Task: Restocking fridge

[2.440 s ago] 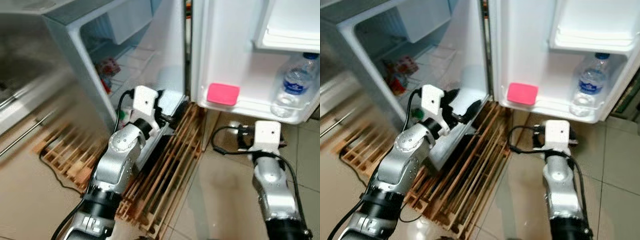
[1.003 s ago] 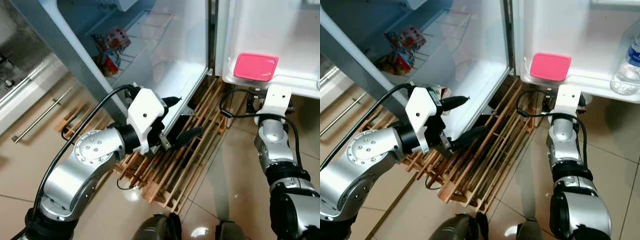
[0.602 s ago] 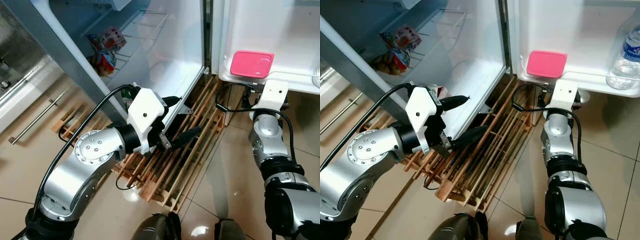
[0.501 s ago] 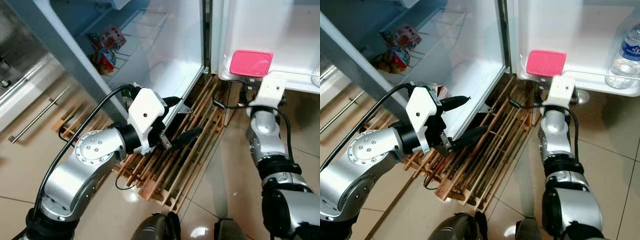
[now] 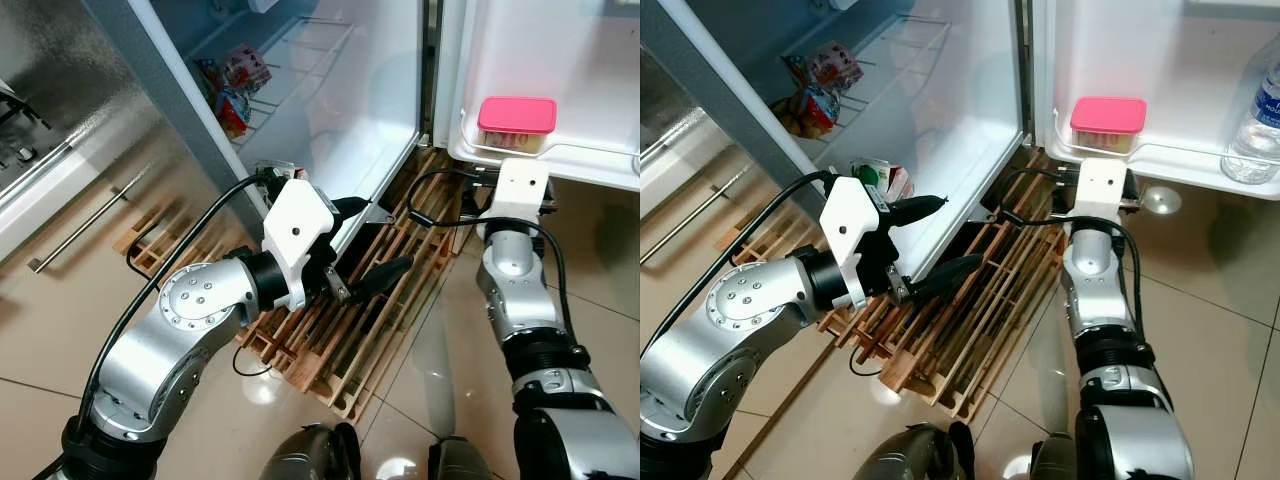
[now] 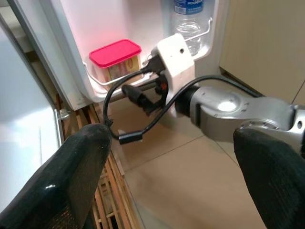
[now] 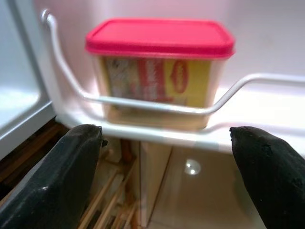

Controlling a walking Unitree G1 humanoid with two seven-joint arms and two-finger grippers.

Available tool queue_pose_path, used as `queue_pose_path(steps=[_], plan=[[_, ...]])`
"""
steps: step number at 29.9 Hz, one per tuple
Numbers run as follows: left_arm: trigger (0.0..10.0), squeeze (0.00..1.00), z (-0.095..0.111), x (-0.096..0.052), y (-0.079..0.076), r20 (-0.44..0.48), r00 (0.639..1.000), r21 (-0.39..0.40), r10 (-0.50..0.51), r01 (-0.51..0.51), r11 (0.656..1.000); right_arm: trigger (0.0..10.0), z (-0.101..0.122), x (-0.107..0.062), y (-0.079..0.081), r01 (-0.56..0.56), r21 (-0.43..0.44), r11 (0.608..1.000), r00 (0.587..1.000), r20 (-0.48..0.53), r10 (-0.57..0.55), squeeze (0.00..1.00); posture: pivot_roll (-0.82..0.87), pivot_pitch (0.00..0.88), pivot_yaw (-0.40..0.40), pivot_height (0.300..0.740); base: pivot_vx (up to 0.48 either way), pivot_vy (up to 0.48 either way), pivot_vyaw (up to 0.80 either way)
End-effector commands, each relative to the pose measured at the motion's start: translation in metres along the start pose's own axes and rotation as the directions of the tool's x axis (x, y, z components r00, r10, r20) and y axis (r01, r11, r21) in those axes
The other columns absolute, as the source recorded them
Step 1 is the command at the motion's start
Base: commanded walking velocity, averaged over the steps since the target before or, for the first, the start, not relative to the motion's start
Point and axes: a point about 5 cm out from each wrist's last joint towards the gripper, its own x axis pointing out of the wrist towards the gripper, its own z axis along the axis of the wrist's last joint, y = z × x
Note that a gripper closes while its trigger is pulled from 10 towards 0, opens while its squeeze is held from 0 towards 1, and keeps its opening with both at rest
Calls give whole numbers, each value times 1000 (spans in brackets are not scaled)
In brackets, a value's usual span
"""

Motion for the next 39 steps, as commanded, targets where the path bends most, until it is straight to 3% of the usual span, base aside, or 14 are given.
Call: queue_pose_path(steps=[1,3,5,6,8,10,12,14,16,17,19,23,30,39], plan=[[10000,0,-3,-3,4,-10,1000,4,26,-26,1000,10000,4,-3,6,-21,4,1000,1000,9,21,24,60,167,204,740,0,0,0],[10000,0,-4,-3,5,-4,999,1,45,-45,999,10000,4,-8,5,-19,3,1000,1000,20,19,24,50,162,194,740,0,0,0],[10000,0,-4,-3,9,31,996,-19,86,-85,996,10000,7,-32,2,0,-17,1000,997,76,1,24,13,135,168,740,0,0,0],[10000,0,-4,-3,9,31,996,-19,86,-85,996,10000,7,-32,2,0,-17,1000,997,76,1,24,13,135,168,740,0,0,0],[10000,0,-3,-1,12,65,992,-37,110,-108,993,10000,10,-53,-2,21,-28,999,993,118,-18,27,-22,109,148,740,0,0,0],[10000,0,-6,2,9,88,994,-116,59,-49,992,10000,16,-74,-6,29,-55,998,985,169,-19,24,-73,66,121,740,0,0,0],[10000,0,-6,3,8,96,994,-123,59,-47,991,10000,18,-82,-8,31,-67,997,983,184,-18,27,-73,66,121,740,0,0,0],[10000,0,-19,0,24,96,969,-205,227,-203,957,10000,13,-100,-18,51,-79,996,982,184,-35,27,-115,10,93,740,0,0,0],[10000,0,-23,-1,27,84,962,-215,259,-237,947,10000,11,-102,-21,53,-84,995,982,183,-37,27,-117,3,90,740,0,0,0],[10000,0,-36,-8,32,52,944,-248,326,-304,920,10000,7,-110,-27,53,-104,993,981,192,-32,27,-126,0,84,740,0,0,0],[10000,0,-36,-8,32,52,944,-248,326,-304,920,10000,7,-110,-27,53,-104,993,981,192,-32,27,-126,0,84,740,0,0,0],[10000,0,-60,-20,37,1,909,-284,416,-399,872,10000,-5,-118,-39,58,-162,985,986,164,-31,31,-149,0,78,740,0,0,0],[10000,0,-53,3,41,70,925,-240,374,-348,906,10000,-10,-97,-28,7,-161,987,994,112,11,24,-165,0,83,740,0,0,0],[10000,0,-54,8,39,101,930,-246,354,-321,915,10000,-18,-89,-24,-26,-127,992,998,56,33,24,-168,0,85,740,0,-410,0]])
